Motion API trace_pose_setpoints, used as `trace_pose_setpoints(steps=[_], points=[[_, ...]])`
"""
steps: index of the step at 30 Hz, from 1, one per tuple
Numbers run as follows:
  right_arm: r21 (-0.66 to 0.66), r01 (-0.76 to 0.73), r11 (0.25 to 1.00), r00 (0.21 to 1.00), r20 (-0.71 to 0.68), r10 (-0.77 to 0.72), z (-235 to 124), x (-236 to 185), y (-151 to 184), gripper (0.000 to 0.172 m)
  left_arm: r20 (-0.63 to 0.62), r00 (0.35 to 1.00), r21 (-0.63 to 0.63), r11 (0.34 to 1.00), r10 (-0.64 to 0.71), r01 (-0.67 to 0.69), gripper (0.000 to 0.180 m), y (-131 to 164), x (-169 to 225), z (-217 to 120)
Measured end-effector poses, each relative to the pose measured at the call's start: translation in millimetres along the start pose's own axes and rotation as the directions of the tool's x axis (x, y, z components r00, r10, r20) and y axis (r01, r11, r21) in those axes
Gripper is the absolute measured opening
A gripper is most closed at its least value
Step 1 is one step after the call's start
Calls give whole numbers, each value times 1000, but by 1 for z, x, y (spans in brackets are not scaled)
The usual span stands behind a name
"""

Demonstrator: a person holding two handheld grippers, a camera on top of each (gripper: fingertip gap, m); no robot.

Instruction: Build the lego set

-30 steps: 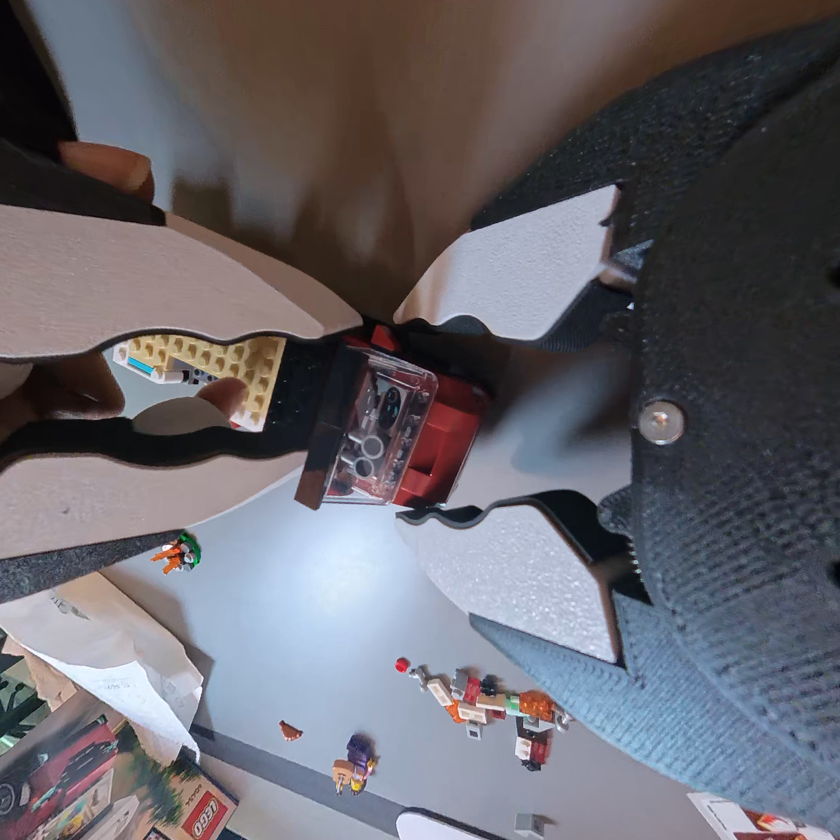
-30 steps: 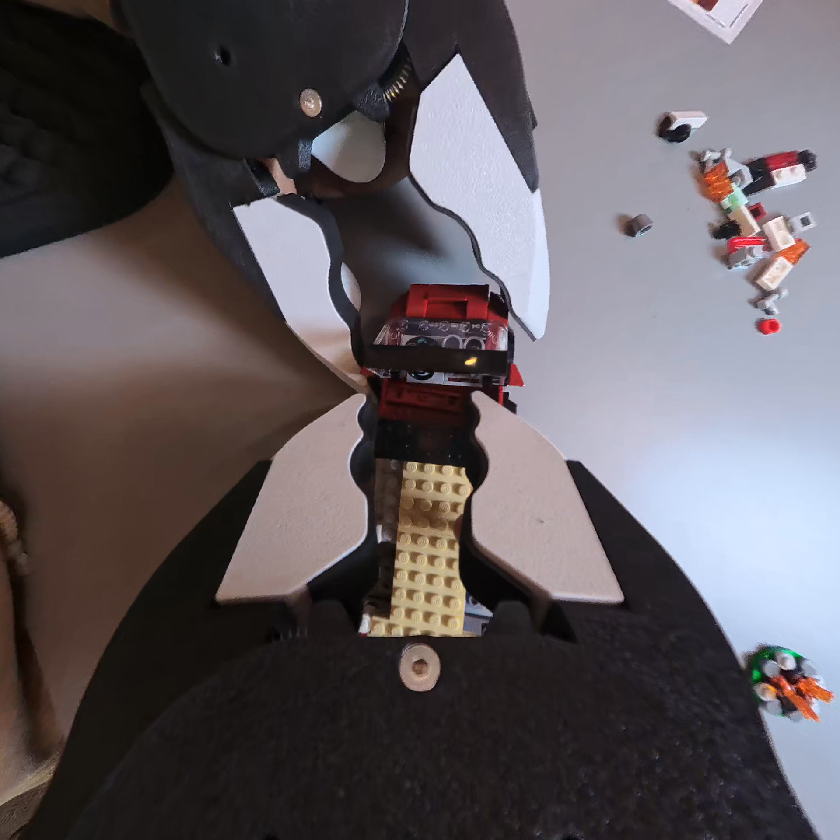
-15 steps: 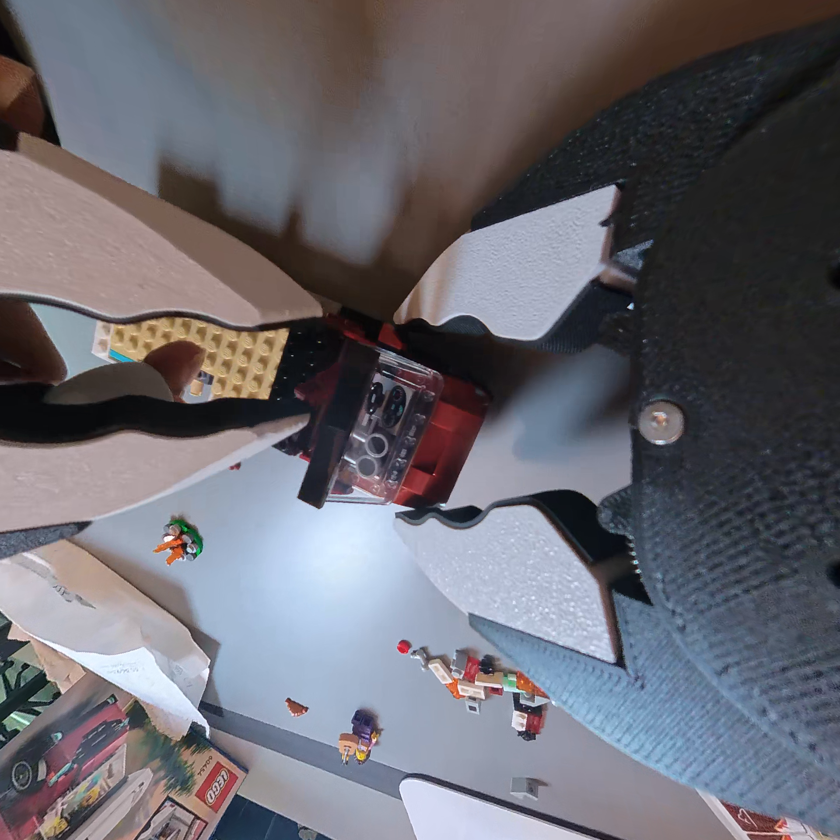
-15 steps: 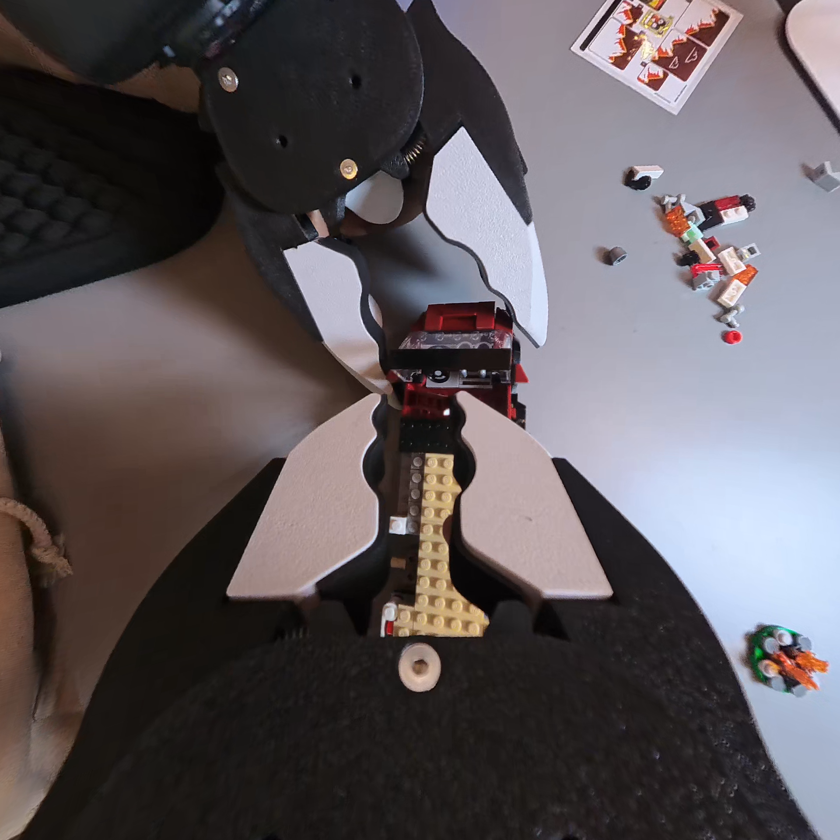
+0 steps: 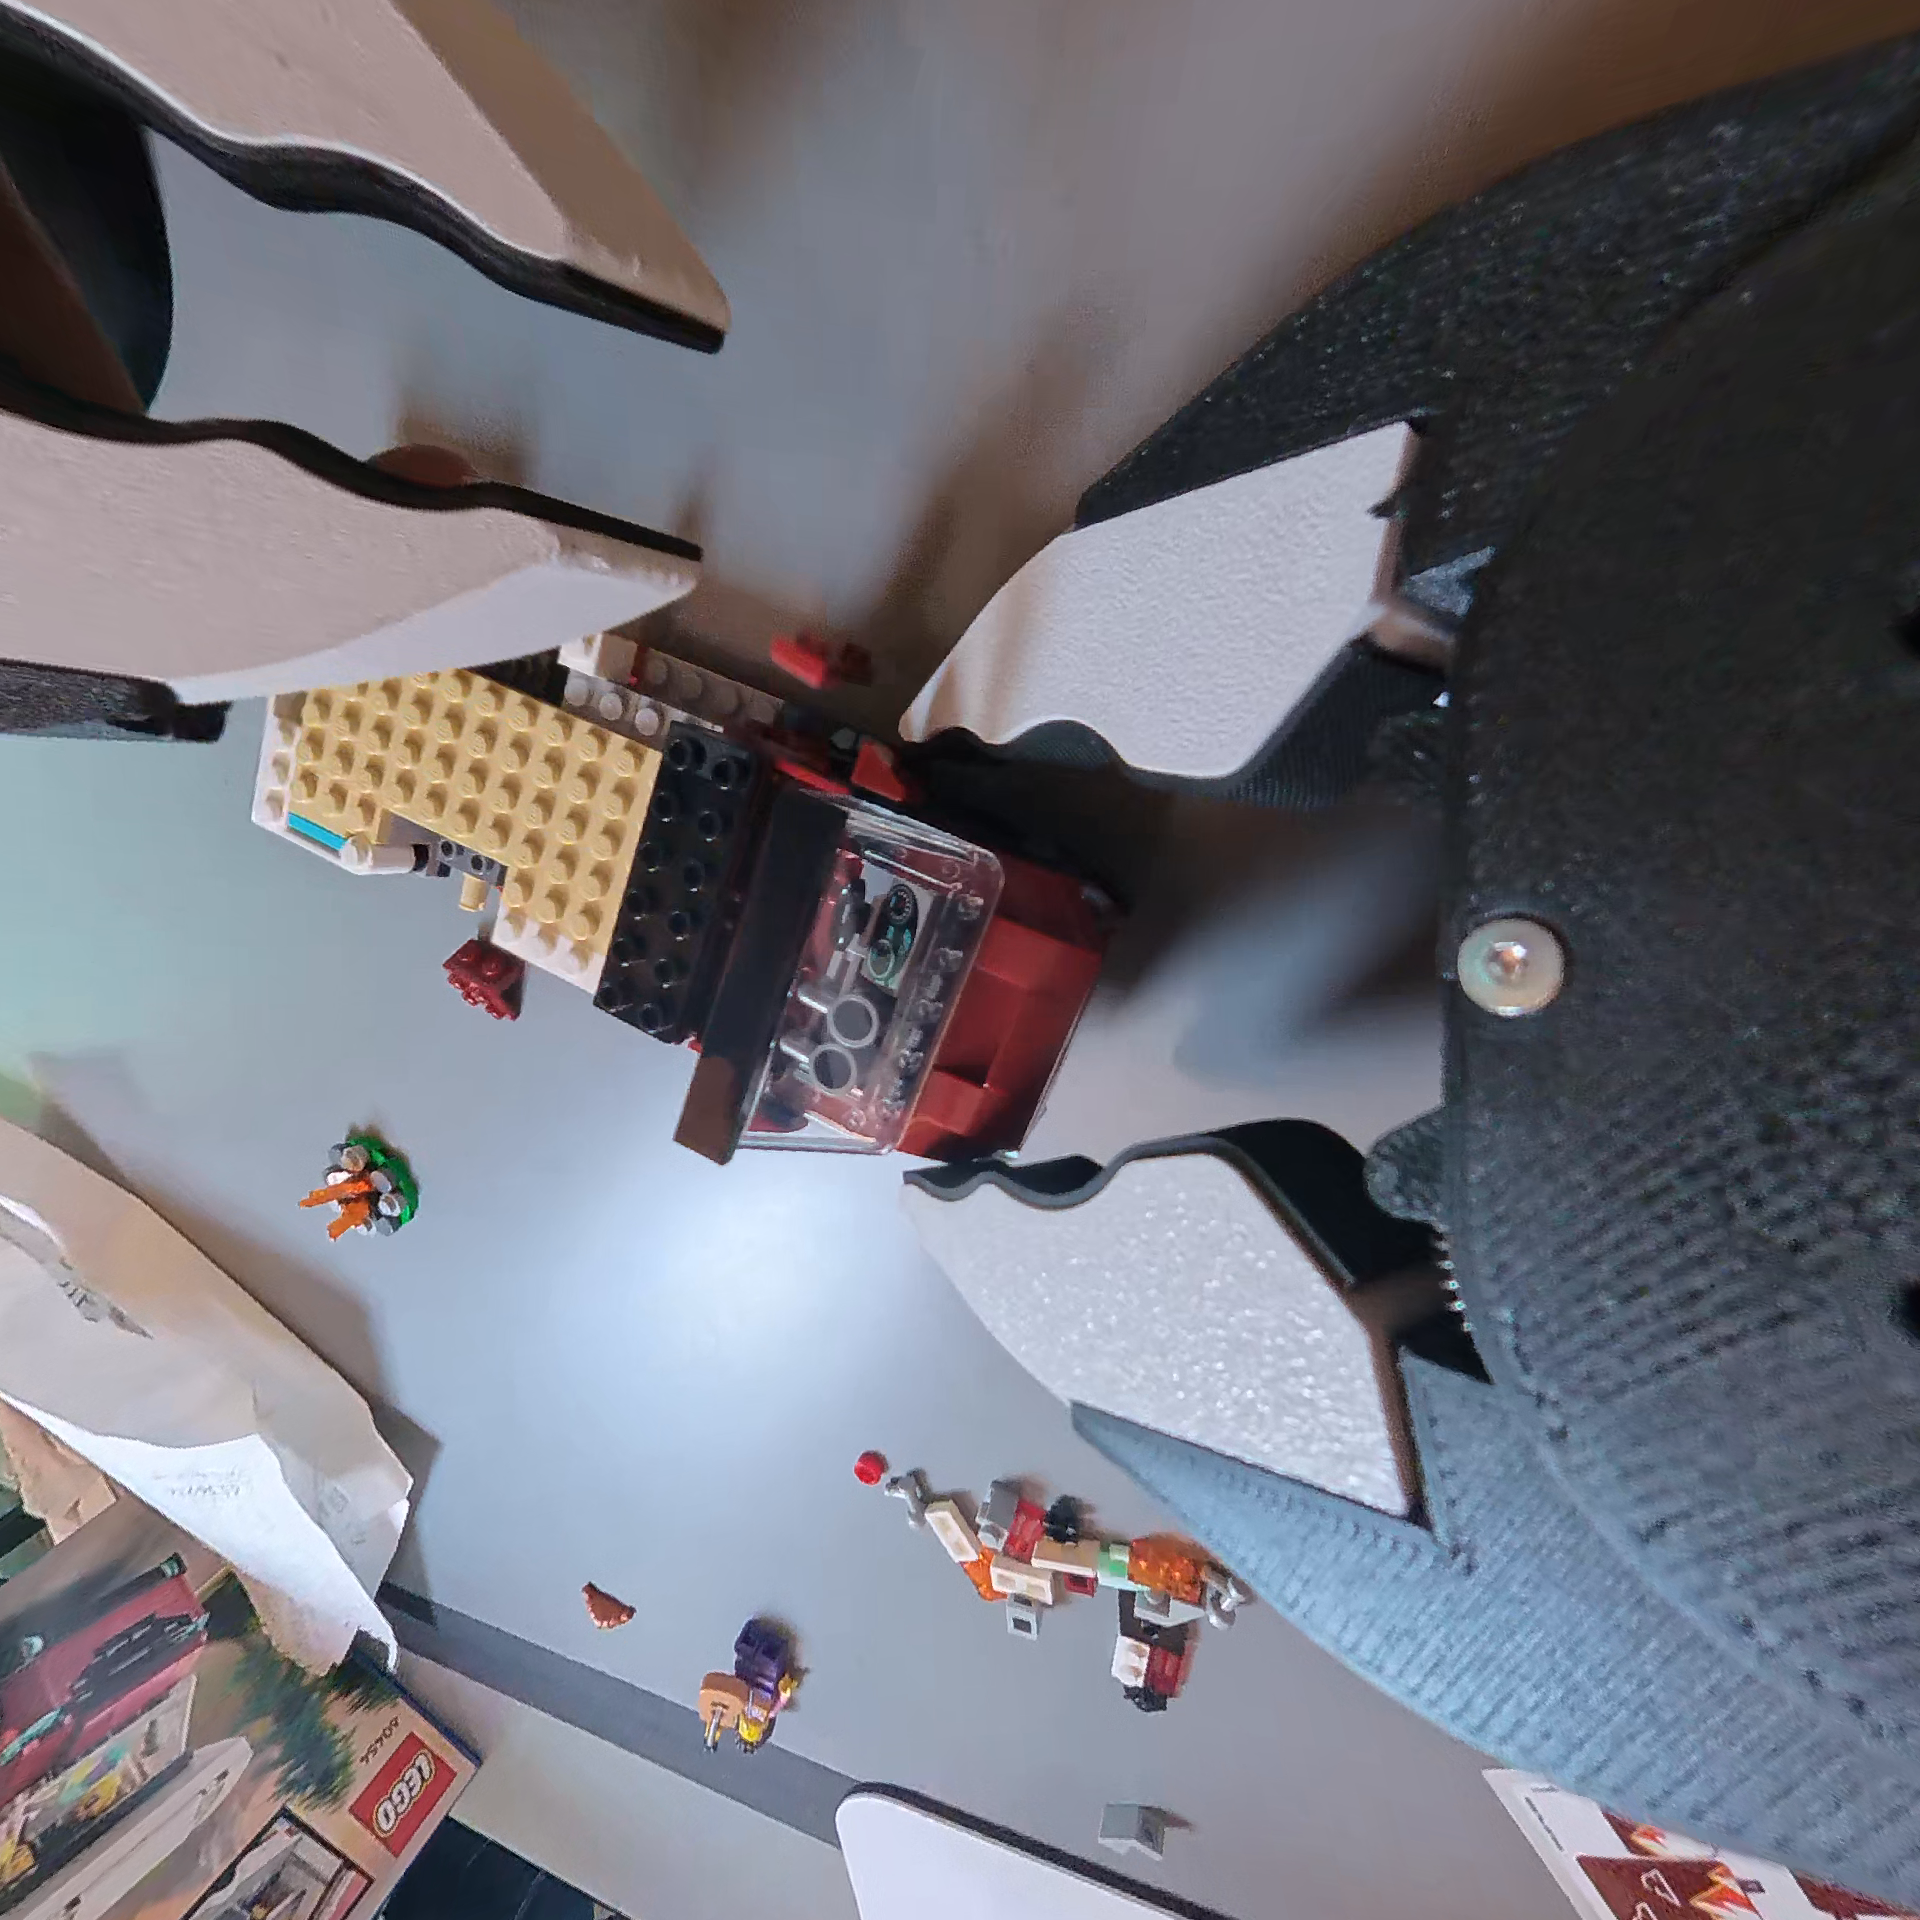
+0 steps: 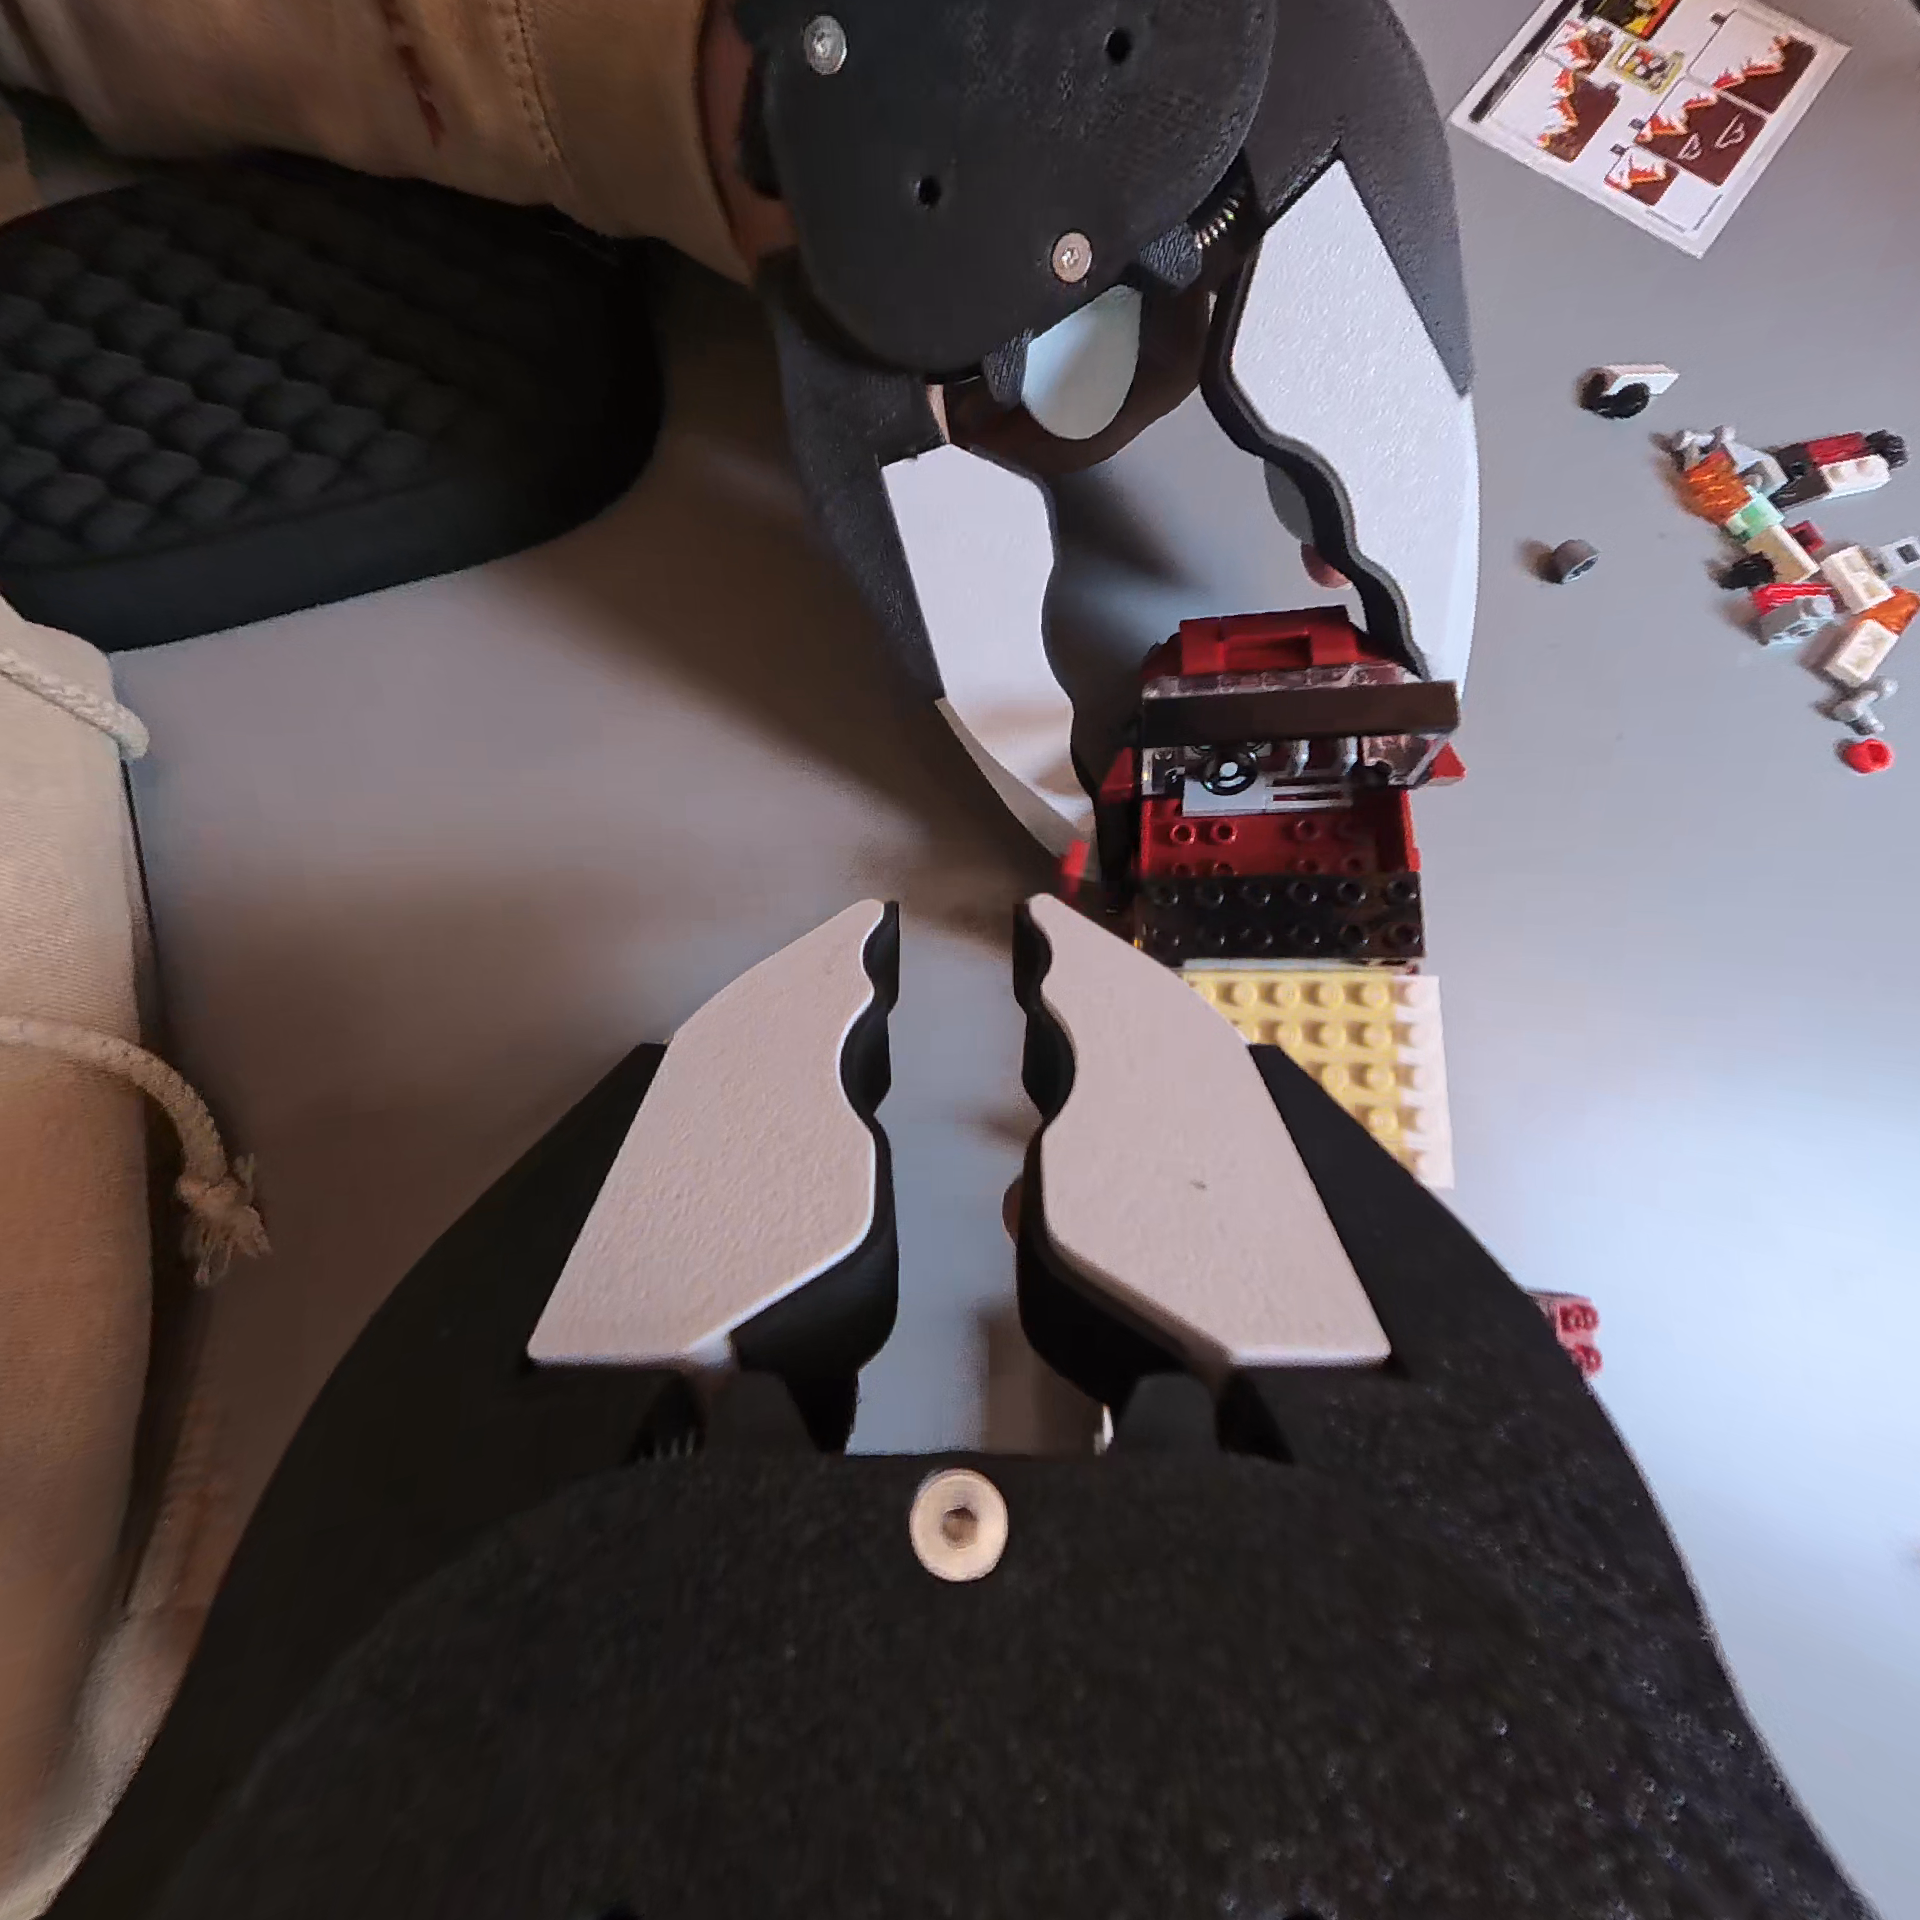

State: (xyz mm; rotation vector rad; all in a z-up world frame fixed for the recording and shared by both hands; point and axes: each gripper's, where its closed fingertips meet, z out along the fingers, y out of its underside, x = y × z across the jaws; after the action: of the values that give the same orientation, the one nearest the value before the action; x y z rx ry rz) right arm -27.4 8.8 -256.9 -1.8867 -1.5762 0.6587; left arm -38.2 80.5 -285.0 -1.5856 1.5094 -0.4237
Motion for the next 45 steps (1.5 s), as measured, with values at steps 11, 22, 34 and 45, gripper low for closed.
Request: trace_pose_setpoints(steps=[11, 22, 34, 45], points=[[-15, 33, 999, 998, -56, -34, 6, 8, 0, 22, -23, 998, -4, 999, -54, 54, 74, 4, -2, -1], [-146, -248, 958, 965, -130, 230, 43, 1, 15, 47, -99, 983, -45, 988, -152, 148, 76, 14, -2, -7], [-84, -40, 996, 984, -177, 24, 40, -8, 5, 33, -330, 897, -34, 954, -293, 299, 49, -10, 34, -57], [161, 351, 922, 870, -421, -258, -17, -17, -41, 33, -676, 529, -32, 737, -513, 675, 12, -66, 67, -68]])
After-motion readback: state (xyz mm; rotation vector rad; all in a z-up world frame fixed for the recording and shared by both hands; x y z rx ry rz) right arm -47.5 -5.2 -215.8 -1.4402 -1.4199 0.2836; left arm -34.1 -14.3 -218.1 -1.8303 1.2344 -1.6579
